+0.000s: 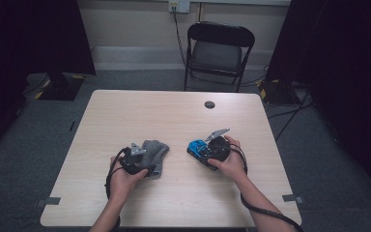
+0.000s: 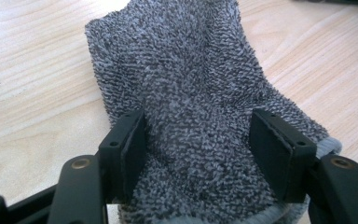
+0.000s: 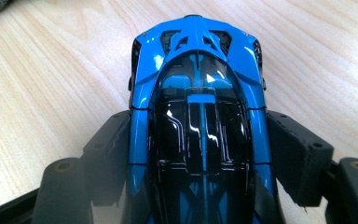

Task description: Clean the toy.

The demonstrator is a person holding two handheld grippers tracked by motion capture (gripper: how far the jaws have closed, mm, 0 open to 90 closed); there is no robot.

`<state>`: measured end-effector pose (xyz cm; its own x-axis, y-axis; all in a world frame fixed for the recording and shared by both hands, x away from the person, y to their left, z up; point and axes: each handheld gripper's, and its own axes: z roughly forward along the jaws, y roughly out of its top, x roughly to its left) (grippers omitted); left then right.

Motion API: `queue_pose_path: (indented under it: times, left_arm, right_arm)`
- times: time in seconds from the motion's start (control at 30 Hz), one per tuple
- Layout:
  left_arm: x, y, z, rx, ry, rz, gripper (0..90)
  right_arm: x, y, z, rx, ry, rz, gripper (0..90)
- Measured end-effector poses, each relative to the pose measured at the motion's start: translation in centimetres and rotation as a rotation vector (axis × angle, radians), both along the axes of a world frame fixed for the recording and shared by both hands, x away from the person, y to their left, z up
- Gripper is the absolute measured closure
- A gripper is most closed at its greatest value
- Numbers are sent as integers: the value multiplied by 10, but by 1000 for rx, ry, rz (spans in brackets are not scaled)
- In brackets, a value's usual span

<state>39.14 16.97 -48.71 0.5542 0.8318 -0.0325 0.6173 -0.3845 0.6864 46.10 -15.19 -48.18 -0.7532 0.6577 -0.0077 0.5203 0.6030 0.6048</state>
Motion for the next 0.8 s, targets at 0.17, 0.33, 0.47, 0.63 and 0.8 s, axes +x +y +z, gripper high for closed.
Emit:
queue_pose_path:
  times: [0.17,0.33,0.47,0.63,0.8]
  left_arm:
    - [0,0,3,-11,12,10,349]
    - [3,-4,10,-7,-17,44,303]
    - [8,-7,9,19,7,80,302]
    - [7,-17,1,99,5,43,336]
    - [13,-14,10,84,63,14,714]
  right_arm:
    - [-2,-2,5,3,0,11,284]
    - [-6,-4,10,16,-4,20,284]
    - [-10,-3,9,21,2,26,284]
    - [-13,-4,8,34,12,32,284]
    - [-15,-7,8,41,14,33,284]
